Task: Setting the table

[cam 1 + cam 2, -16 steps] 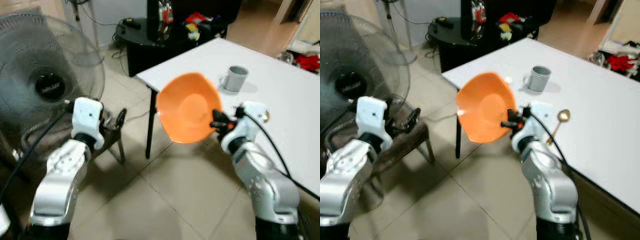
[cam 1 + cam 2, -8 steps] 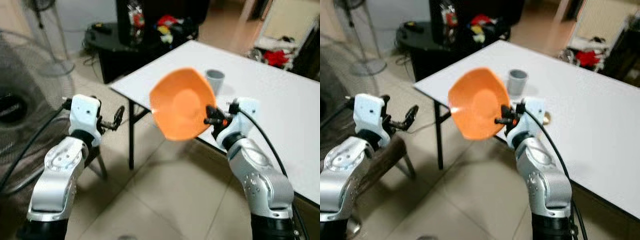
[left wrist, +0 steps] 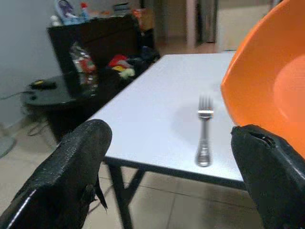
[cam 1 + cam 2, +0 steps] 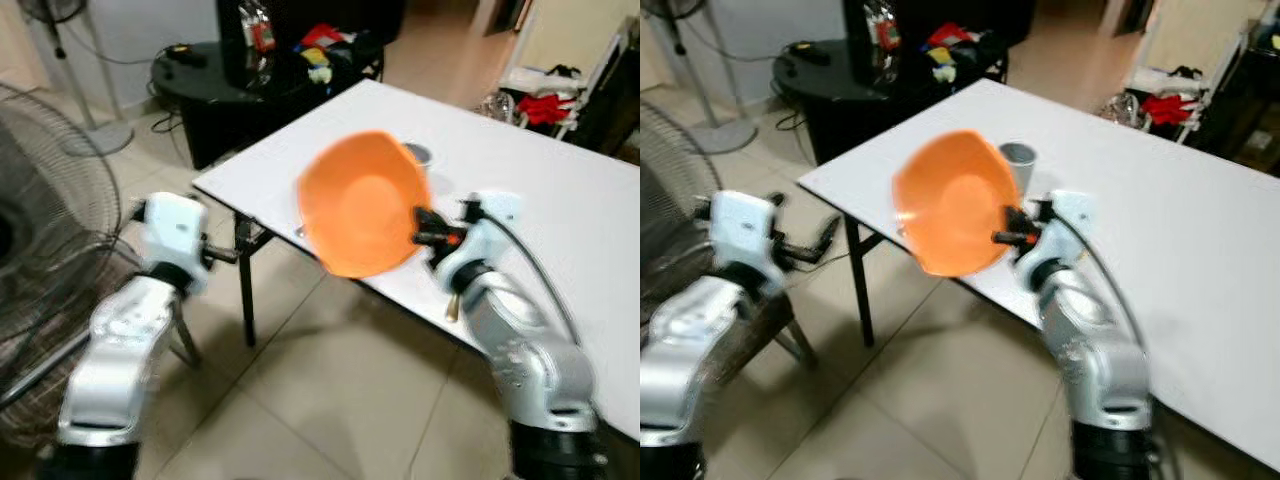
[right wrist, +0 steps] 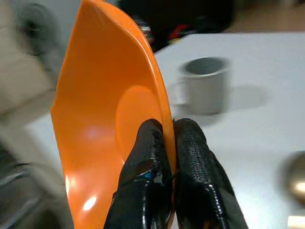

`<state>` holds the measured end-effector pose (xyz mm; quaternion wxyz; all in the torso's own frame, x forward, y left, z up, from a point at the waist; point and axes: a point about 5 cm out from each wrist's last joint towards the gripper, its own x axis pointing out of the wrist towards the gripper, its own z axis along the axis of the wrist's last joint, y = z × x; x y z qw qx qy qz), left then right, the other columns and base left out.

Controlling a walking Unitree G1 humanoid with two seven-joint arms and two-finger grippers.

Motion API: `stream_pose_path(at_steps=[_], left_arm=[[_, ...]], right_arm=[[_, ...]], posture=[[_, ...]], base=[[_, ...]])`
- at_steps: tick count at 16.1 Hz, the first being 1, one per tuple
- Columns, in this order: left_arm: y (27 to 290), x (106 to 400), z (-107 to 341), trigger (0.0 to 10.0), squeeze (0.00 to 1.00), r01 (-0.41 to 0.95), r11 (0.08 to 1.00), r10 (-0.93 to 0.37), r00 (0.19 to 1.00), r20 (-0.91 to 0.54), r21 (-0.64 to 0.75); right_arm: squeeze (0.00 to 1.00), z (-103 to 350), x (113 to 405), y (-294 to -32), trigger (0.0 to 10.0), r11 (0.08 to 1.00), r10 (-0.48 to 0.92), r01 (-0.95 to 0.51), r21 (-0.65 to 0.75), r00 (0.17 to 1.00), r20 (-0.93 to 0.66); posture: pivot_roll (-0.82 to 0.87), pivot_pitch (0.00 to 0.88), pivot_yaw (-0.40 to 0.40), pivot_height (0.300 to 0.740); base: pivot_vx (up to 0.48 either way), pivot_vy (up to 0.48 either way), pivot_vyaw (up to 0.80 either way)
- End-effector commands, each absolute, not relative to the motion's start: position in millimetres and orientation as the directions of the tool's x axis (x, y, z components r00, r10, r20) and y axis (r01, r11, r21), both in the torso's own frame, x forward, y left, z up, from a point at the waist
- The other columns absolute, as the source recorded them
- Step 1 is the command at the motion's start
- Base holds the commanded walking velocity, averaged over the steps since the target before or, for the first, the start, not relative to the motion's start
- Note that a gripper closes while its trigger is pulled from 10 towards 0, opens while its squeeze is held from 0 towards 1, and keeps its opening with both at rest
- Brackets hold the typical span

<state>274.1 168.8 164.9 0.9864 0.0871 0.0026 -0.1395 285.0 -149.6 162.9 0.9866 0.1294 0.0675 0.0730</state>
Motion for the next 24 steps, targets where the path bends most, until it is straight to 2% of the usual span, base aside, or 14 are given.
stream_pose_path(at_steps=[1,5,13,18,22,24], left_arm=[[176,276,168,10.0,0.0,0.246,0.951,-0.246,0.969,-0.02,0.187],[178,278,169,10.0,0.0,0.237,0.954,-0.239,0.971,-0.014,0.186],[180,279,169,10.0,0.0,0.235,0.952,-0.236,0.972,-0.018,0.199],[178,280,173,10.0,0.0,0.251,0.947,-0.255,0.967,-0.008,0.199],[176,283,175,10.0,0.0,0.271,0.94,-0.276,0.961,-0.004,0.206],[174,284,176,10.0,0.0,0.292,0.934,-0.298,0.955,-0.002,0.208]], right_arm=[[0.0,171,287,-145,10.0,0.95,0.176,-0.152,0.273,0.982,-0.063],[0.0,172,287,-141,10.0,0.945,0.19,-0.166,0.28,0.98,-0.061],[0.0,176,295,-148,10.0,0.967,0.141,-0.125,0.22,0.988,-0.057],[0.0,180,298,-154,10.0,0.932,0.147,-0.119,0.342,0.988,-0.056],[0.0,195,301,-175,10.0,0.901,0.107,-0.092,0.423,0.994,-0.011],[0.0,203,301,-190,10.0,0.907,0.089,-0.079,0.414,0.996,-0.005]], posture=[[0.16,0.0,-0.032,0.74],[0.16,0.0,-0.035,0.74],[0.16,0.0,-0.028,0.74],[0.16,0.0,-0.022,0.74],[0.15,0.0,-0.009,0.74],[0.14,0.0,-0.003,0.74]], base=[[0.304,0.0,0.0],[0.307,0.0,-0.7],[0.304,0.0,0.0],[0.305,0.0,0.0],[0.306,0.0,0.0],[0.304,0.0,-0.37]])
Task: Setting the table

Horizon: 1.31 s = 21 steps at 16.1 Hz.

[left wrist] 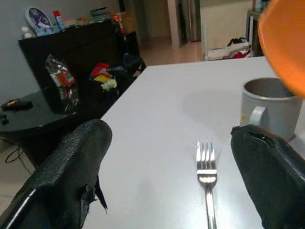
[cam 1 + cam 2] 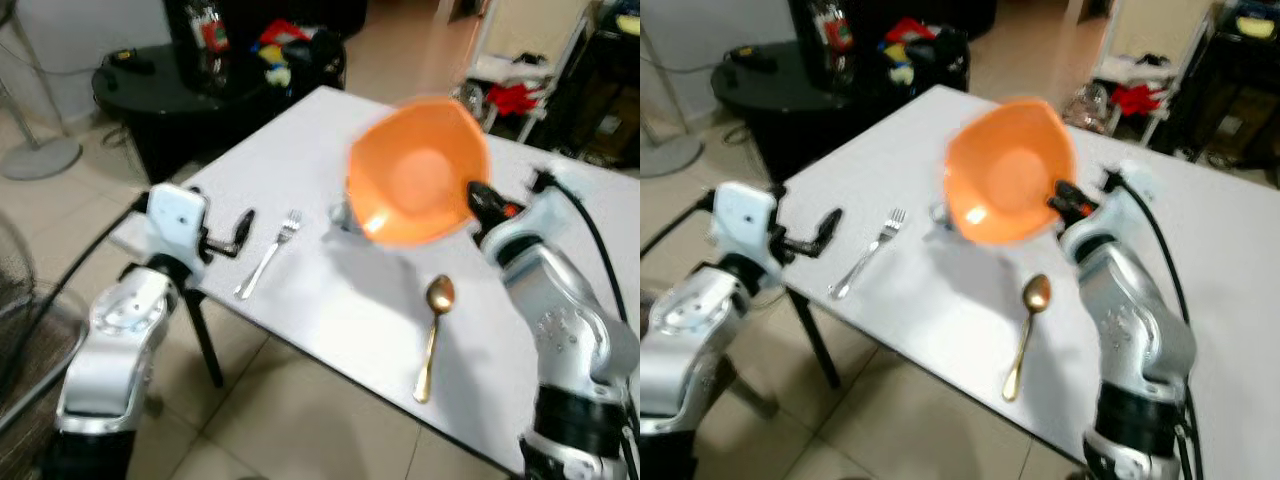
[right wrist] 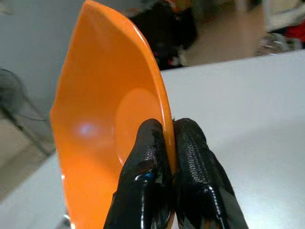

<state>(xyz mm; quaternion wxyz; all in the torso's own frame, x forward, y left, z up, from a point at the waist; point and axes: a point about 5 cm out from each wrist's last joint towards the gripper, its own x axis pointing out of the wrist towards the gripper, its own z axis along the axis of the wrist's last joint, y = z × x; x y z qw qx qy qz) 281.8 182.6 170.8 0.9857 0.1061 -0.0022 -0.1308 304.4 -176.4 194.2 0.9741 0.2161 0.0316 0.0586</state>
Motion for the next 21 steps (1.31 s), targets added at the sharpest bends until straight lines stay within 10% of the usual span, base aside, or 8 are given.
stream_pose_path(at_steps=[1,12,21], left_arm=[[174,285,176,10.0,0.0,0.294,0.933,-0.3,0.954,-0.002,0.209],[173,287,178,10.0,0.0,0.413,0.868,-0.413,0.909,-0.06,0.277],[168,273,165,10.0,0.0,0.597,0.757,-0.56,0.802,-0.208,0.265]], right_arm=[[0.0,203,301,-192,10.0,0.908,0.086,-0.076,0.412,0.996,-0.005],[0.0,194,326,-240,10.0,0.847,-0.044,0.146,0.51,0.977,-0.208],[0.0,171,363,-229,10.0,0.81,-0.001,0.198,0.552,0.942,-0.337]], posture=[[0.14,0.0,-0.003,0.74],[0.11,0.0,0.015,0.74],[0.11,0.0,0.034,0.74]], base=[[0.304,0.0,-0.74],[0.163,0.0,-0.14],[0.0,0.0,0.0]])
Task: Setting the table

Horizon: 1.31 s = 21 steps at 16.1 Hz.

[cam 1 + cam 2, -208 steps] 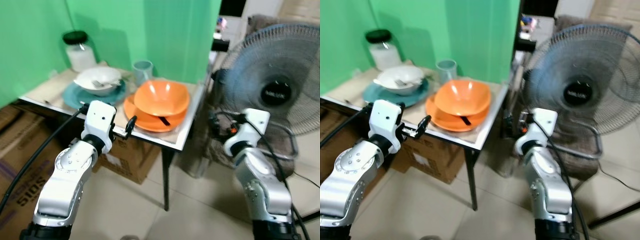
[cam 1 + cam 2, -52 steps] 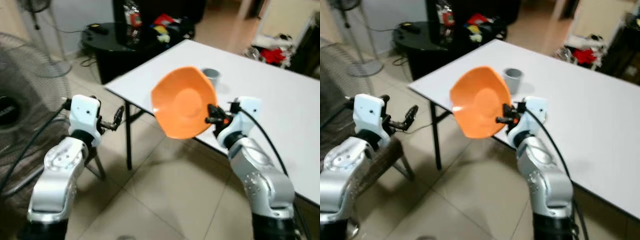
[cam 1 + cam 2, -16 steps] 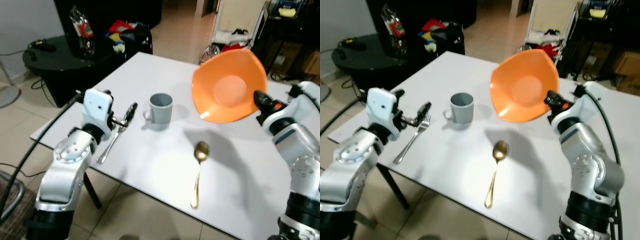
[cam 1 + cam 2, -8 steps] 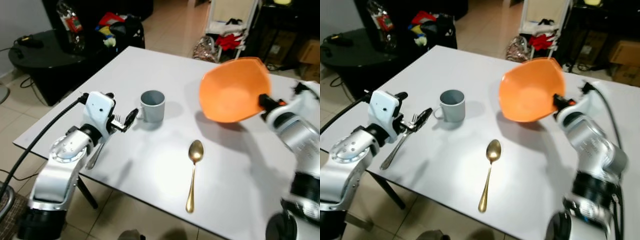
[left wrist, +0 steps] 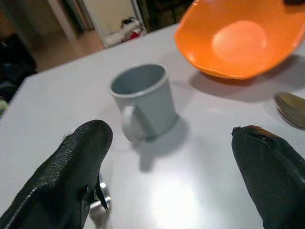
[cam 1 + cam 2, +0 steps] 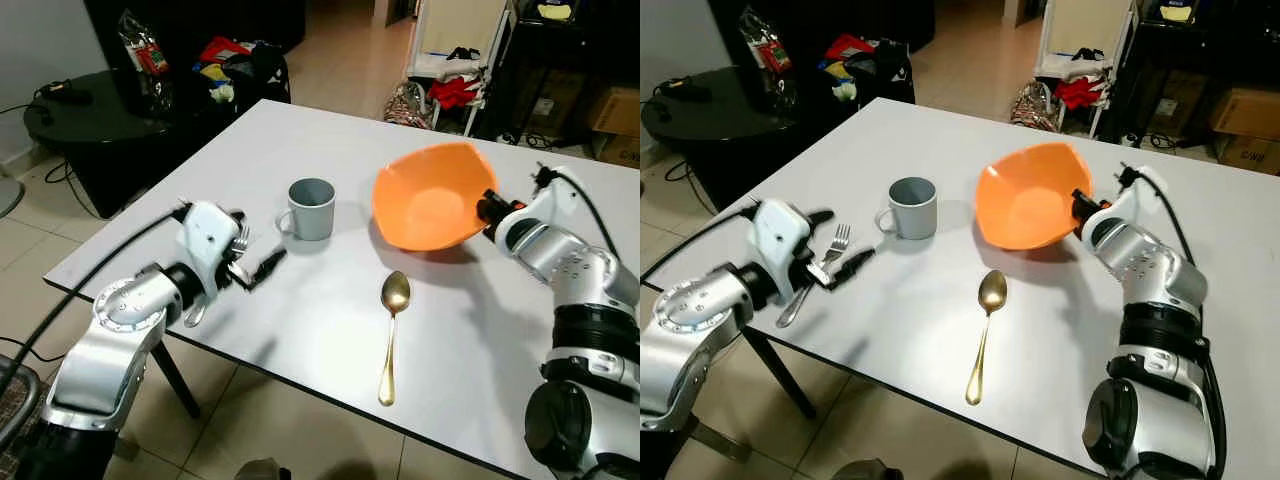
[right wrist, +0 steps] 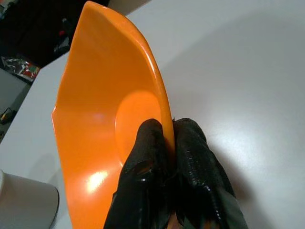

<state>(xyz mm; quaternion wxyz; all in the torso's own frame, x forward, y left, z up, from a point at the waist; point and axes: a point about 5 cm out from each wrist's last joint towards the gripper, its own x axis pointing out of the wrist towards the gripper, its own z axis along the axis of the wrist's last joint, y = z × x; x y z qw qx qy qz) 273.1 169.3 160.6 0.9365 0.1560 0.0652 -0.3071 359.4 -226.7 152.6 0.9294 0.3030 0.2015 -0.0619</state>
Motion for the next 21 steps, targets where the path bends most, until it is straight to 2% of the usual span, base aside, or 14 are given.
stream_pose_path(at_steps=[1,7,13,17,21], left_arm=[[168,270,163,10.0,0.0,0.625,0.739,-0.582,0.78,-0.23,0.251],[165,263,162,10.0,0.0,0.676,0.704,-0.624,0.735,-0.265,0.217],[163,261,162,10.0,0.0,0.697,0.686,-0.641,0.715,-0.278,0.211],[162,260,162,10.0,0.0,0.701,0.682,-0.645,0.711,-0.281,0.209],[161,260,161,10.0,0.0,0.701,0.681,-0.644,0.711,-0.283,0.211]], right_arm=[[0.0,168,367,-226,10.0,0.793,0.019,0.196,0.576,0.938,-0.345],[0.0,156,380,-205,10.0,0.739,0.122,0.171,0.651,0.917,-0.379],[0.0,151,381,-175,10.0,0.675,0.313,0.093,0.732,0.862,-0.398],[0.0,142,377,-167,10.0,0.627,0.373,0.121,0.77,0.821,-0.432],[0.0,140,375,-171,10.0,0.616,0.37,0.134,0.776,0.821,-0.435]], posture=[[0.12,0.0,0.031,0.74],[0.13,0.0,0.029,0.74],[0.13,0.0,0.028,0.74],[0.13,0.0,0.026,0.74],[0.13,0.0,0.025,0.74]], base=[[0.0,0.0,0.0],[0.0,0.0,0.0],[0.0,0.0,0.0],[0.0,0.0,0.0],[0.0,0.0,0.0]])
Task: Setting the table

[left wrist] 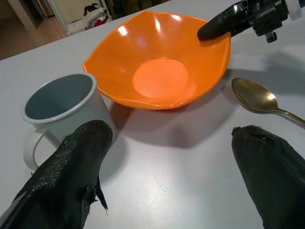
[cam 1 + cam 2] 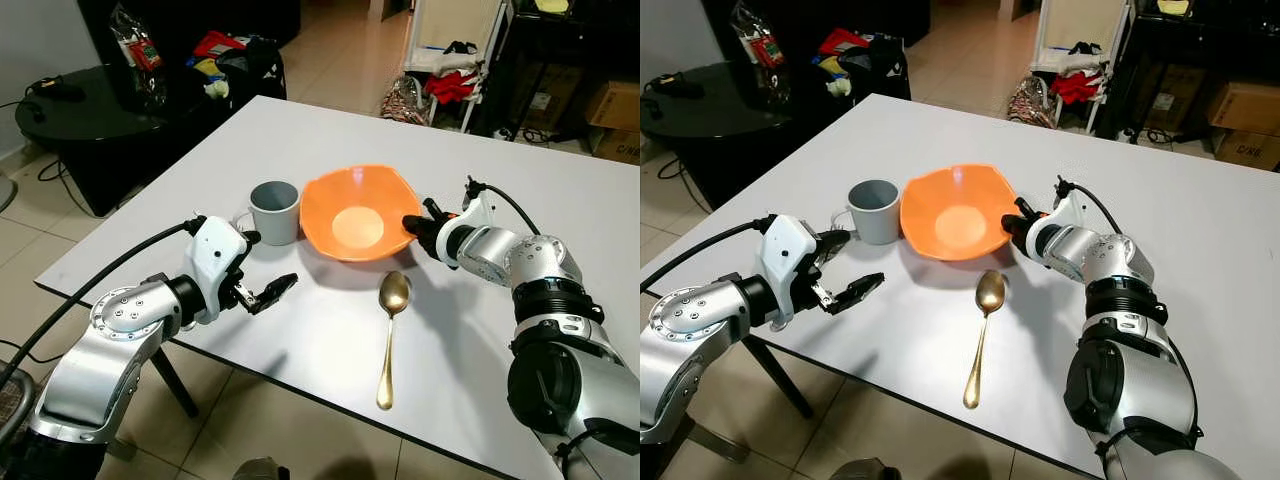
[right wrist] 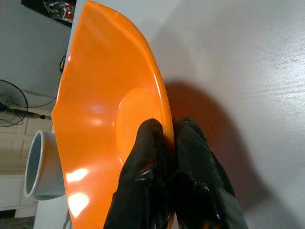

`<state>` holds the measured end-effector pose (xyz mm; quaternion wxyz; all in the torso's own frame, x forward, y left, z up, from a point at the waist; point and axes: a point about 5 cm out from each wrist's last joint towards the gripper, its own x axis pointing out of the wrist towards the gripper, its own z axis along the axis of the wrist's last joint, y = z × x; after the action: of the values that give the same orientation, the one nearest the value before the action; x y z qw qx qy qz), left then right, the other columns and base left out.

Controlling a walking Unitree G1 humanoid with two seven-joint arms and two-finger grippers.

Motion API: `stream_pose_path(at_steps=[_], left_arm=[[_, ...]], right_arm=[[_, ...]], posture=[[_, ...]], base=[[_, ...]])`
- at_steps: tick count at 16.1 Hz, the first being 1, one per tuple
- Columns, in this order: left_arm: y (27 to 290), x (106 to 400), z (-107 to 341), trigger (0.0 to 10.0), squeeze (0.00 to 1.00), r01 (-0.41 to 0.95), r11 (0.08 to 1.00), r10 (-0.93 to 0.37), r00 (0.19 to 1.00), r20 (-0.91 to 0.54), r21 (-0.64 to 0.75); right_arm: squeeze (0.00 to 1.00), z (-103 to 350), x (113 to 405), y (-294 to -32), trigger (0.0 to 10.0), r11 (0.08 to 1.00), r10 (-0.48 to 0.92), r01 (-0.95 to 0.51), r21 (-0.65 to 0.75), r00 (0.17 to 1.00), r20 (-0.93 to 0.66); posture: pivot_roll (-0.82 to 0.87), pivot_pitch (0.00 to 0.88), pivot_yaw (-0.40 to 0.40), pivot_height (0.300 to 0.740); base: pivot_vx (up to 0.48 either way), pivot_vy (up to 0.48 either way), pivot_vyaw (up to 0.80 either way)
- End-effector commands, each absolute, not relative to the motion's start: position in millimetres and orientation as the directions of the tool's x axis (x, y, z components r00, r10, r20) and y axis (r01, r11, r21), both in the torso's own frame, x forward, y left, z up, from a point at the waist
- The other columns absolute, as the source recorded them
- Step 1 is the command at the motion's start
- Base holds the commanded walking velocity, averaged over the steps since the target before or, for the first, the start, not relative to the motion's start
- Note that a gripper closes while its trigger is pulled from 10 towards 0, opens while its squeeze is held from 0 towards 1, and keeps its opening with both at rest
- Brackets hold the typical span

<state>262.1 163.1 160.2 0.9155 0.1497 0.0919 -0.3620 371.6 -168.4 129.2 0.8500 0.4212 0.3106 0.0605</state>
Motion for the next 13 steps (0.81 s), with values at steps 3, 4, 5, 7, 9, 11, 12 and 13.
stream_pose_path(at_steps=[3,4,5,7,9,11,12,13], left_arm=[[160,259,160,10.0,0.0,0.706,0.676,-0.645,0.706,-0.292,0.213],[159,258,159,10.0,0.0,0.711,0.672,-0.651,0.7,-0.295,0.207],[159,257,159,10.0,0.0,0.717,0.667,-0.655,0.694,-0.299,0.202],[158,255,158,10.0,0.0,0.727,0.658,-0.664,0.682,-0.306,0.195],[158,255,158,10.0,0.0,0.734,0.653,-0.668,0.675,-0.312,0.189],[158,254,157,10.0,0.0,0.737,0.651,-0.672,0.67,-0.316,0.182],[158,253,157,10.0,0.0,0.741,0.649,-0.675,0.665,-0.318,0.173],[158,252,157,10.0,0.0,0.746,0.645,-0.68,0.659,-0.32,0.165]], right_arm=[[0.0,131,370,-175,10.0,0.59,0.377,0.181,0.787,0.8,-0.467],[0.0,127,367,-176,10.0,0.58,0.376,0.202,0.789,0.793,-0.48],[0.0,124,365,-178,10.0,0.578,0.374,0.215,0.787,0.787,-0.49],[0.62,123,365,-179,10.0,0.574,0.375,0.218,0.789,0.787,-0.49],[0.86,125,364,-180,10.0,0.576,0.378,0.216,0.788,0.784,-0.492],[0.89,128,363,-181,10.0,0.582,0.385,0.205,0.787,0.782,-0.489],[0.93,131,361,-184,10.0,0.598,0.392,0.19,0.778,0.778,-0.491],[0.93,134,357,-189,10.0,0.611,0.4,0.172,0.773,0.776,-0.488]], posture=[[0.13,0.0,0.027,0.74],[0.12,0.0,0.029,0.74],[0.12,0.0,0.03,0.74],[0.12,0.0,0.035,0.74],[0.12,0.0,0.038,0.74],[0.12,0.0,0.038,0.74],[0.12,0.0,0.034,0.74],[0.13,0.0,0.03,0.74]], base=[[0.0,0.0,0.0],[0.0,0.0,0.0],[0.0,0.0,0.0],[0.0,0.0,0.0],[0.0,0.0,0.0],[0.0,0.0,0.0],[0.0,0.0,0.0],[0.0,0.0,0.0]])
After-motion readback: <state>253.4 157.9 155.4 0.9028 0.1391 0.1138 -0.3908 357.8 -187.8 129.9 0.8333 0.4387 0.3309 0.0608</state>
